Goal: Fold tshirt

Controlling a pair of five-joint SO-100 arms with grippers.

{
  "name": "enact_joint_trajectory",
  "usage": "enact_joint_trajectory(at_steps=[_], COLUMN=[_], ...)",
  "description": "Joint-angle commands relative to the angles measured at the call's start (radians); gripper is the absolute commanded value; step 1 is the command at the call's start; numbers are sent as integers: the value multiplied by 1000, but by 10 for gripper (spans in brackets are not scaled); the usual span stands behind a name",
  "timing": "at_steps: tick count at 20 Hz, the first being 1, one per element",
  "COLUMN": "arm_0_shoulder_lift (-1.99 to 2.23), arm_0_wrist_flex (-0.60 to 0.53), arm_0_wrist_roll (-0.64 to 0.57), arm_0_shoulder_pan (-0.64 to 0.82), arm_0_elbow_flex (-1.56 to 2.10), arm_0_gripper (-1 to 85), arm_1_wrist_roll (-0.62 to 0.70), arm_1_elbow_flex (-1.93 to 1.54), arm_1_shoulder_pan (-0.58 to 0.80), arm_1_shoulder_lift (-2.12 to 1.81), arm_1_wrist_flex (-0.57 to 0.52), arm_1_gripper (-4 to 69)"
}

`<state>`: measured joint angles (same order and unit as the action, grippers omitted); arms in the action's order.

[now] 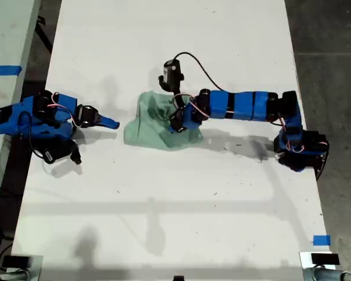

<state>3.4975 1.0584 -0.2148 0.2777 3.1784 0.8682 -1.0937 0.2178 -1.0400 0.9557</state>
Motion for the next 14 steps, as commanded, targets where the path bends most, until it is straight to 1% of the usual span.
enact_joint_trajectory(at_steps=[1, 3, 4, 6, 7, 9, 10, 12, 14], arm_0_shoulder_lift=[97, 97, 97, 97, 97, 97, 97, 97, 97], arm_0_wrist_flex=[2, 2, 2, 2, 2, 2, 2, 2, 2], arm_0_wrist_roll=[14, 14, 14, 14, 14, 14, 14, 14, 14], arm_0_shoulder_pan=[-31, -31, -31, -31, -31, -31, -31, -31, -31], arm_0_elbow_flex=[11, 11, 11, 11, 11, 11, 11, 11, 11], arm_0_gripper=[39, 39, 39, 39, 39, 39, 39, 39, 39], arm_1_wrist_roll=[48, 100, 103, 163, 172, 196, 184, 120, -15], arm_1_elbow_flex=[80, 60, 54, -6, -26, -58, -141, -449, -818], arm_1_shoulder_pan=[101, 258, 345, 465, 505, 529, 518, 459, 391], arm_1_shoulder_lift=[12, -2, -31, -213, -311, -457, -543, -776, -1048], arm_1_wrist_flex=[-92, -153, -170, -179, -149, -17, 31, 43, 35], arm_1_gripper=[0, 0, -1, -1, -1, -1, -1, -1, -1])
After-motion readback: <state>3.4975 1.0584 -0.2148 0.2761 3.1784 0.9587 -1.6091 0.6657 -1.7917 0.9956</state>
